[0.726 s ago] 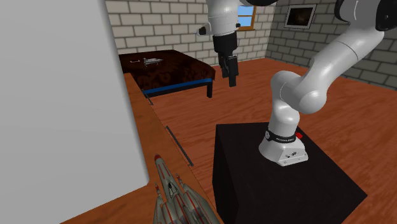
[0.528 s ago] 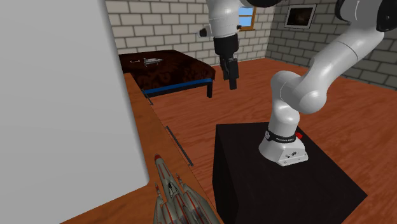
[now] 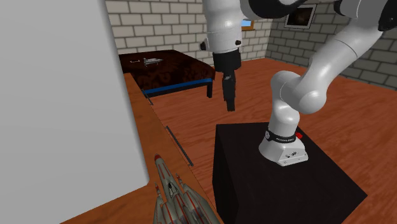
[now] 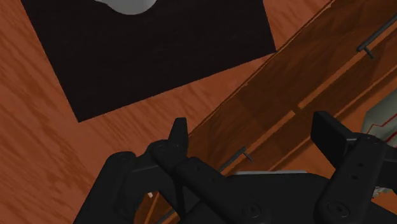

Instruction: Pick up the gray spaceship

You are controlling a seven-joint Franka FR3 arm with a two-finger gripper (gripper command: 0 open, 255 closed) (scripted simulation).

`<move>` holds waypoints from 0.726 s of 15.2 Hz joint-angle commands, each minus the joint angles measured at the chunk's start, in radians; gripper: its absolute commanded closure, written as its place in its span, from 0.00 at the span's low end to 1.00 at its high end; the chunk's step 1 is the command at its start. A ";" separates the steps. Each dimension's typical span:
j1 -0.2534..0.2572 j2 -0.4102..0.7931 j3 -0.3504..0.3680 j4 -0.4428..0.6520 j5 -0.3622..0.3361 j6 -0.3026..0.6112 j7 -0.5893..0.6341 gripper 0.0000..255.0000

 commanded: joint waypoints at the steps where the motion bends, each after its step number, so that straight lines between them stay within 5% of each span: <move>1: -0.001 0.030 0.055 -0.007 0.054 0.051 0.107 0.00; 11: -0.060 0.309 0.292 0.120 0.181 0.299 0.586 0.00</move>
